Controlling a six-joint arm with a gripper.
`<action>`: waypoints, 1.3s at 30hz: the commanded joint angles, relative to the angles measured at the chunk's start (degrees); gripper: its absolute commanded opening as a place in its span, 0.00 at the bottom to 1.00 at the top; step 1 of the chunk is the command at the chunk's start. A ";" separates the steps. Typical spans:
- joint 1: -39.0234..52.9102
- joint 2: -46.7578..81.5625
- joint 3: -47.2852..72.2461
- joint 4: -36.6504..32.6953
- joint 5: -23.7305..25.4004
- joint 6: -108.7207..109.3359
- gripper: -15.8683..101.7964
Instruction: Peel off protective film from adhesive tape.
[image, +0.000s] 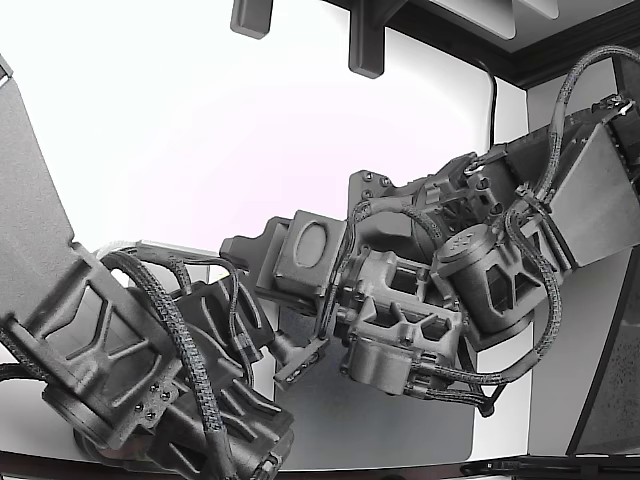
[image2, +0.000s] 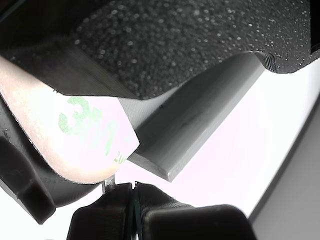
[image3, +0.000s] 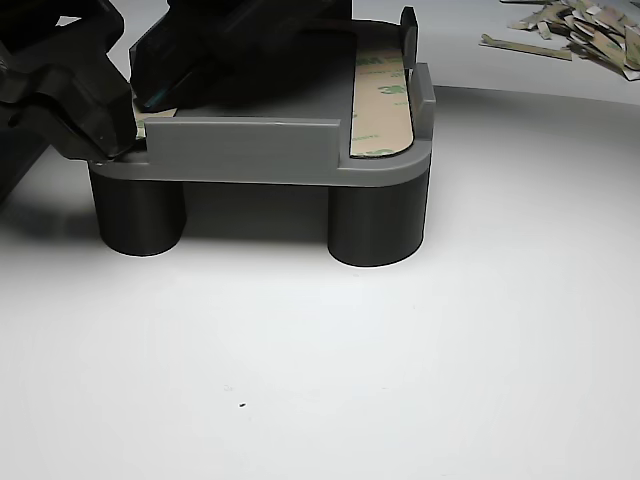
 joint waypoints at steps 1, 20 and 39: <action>-0.53 0.79 -1.32 -1.14 0.88 0.26 0.04; -0.26 -0.26 -3.78 3.34 -0.44 2.64 0.04; -0.09 0.44 -4.13 5.98 -1.76 2.99 0.04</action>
